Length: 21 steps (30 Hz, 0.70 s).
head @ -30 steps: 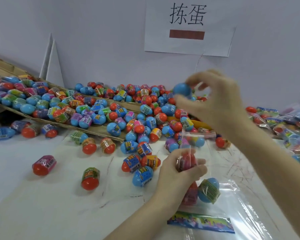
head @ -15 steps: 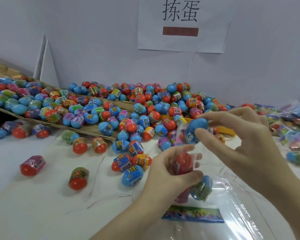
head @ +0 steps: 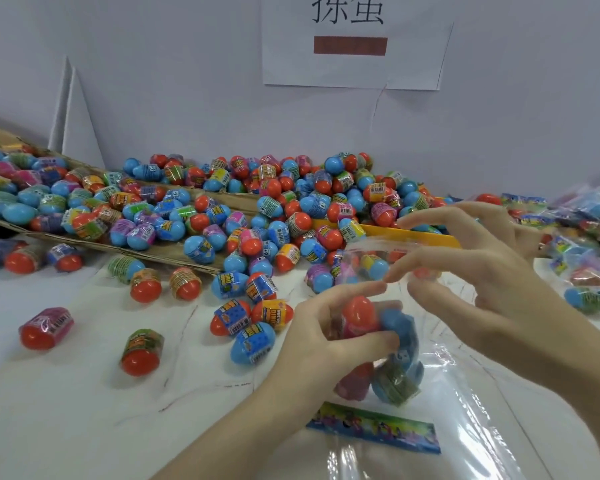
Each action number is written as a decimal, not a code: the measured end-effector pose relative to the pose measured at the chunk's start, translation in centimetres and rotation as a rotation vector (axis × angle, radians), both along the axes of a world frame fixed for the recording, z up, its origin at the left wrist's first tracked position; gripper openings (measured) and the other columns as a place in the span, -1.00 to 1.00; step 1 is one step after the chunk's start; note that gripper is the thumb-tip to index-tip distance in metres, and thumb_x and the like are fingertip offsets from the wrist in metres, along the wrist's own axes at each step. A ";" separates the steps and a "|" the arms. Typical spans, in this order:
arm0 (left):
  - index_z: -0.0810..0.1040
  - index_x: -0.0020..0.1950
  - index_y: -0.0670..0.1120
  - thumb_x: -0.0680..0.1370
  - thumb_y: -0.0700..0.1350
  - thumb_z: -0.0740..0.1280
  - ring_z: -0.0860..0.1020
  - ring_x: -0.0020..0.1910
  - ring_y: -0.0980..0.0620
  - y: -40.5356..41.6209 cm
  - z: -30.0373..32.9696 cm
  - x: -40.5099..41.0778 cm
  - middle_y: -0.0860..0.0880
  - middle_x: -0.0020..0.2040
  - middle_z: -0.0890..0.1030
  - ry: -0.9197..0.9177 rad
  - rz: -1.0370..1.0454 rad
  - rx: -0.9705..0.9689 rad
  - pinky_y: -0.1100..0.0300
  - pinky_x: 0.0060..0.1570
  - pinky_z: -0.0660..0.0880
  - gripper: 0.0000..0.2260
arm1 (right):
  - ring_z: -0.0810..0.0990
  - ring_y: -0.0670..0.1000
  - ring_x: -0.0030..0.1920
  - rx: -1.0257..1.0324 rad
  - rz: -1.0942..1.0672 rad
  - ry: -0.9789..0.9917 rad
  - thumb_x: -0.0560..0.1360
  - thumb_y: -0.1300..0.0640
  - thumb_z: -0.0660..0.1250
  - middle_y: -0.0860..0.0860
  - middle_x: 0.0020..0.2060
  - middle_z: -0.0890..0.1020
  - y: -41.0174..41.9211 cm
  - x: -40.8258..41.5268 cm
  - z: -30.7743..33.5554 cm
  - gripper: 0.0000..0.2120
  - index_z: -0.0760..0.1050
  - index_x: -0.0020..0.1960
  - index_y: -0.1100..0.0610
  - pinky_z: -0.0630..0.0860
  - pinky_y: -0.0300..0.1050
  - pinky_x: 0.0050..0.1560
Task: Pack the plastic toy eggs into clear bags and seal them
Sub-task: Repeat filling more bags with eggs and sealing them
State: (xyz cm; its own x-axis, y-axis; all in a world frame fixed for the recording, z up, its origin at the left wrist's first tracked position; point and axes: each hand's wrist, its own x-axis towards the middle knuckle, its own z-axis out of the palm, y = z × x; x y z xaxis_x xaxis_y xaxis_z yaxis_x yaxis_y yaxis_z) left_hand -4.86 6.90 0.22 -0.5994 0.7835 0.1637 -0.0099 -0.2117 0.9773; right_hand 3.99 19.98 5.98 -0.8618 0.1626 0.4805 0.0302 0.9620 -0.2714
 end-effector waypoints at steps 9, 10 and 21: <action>0.62 -0.01 0.02 0.10 -0.17 0.57 0.64 -0.10 0.02 0.1 0.0 -0.5 -0.05 -0.10 0.69 -0.081 0.062 -0.001 0.32 -0.19 0.54 -0.52 | 0.60 -0.26 -0.12 -0.929 -0.027 0.095 0.14 -0.23 0.42 -0.19 -0.07 0.62 -0.2 -1.4 -1.3 -0.47 0.39 0.07 -0.21 0.50 -0.28 -0.18; 0.63 -0.01 0.01 0.12 -0.22 0.56 0.64 -0.09 -0.01 0.1 0.0 -0.6 -0.08 -0.10 0.69 -0.098 0.065 -0.005 0.28 -0.17 0.56 -0.54 | 0.63 -0.21 -0.15 -1.036 -0.023 0.012 0.12 -0.17 0.41 -0.15 -0.12 0.66 -0.1 -1.5 -1.4 -0.46 0.43 0.08 -0.15 0.52 -0.25 -0.18; 0.63 -0.03 -0.02 0.16 0.03 0.53 0.63 -0.19 0.15 0.0 0.4 -1.0 0.02 -0.11 0.68 -0.138 0.076 -0.061 0.34 -0.27 0.54 -0.59 | 0.64 -0.06 -0.37 -1.040 -0.022 0.093 0.48 0.36 0.20 0.00 -0.36 0.68 -0.2 -1.8 -2.1 -0.76 0.52 -0.03 0.06 0.51 -0.37 -0.37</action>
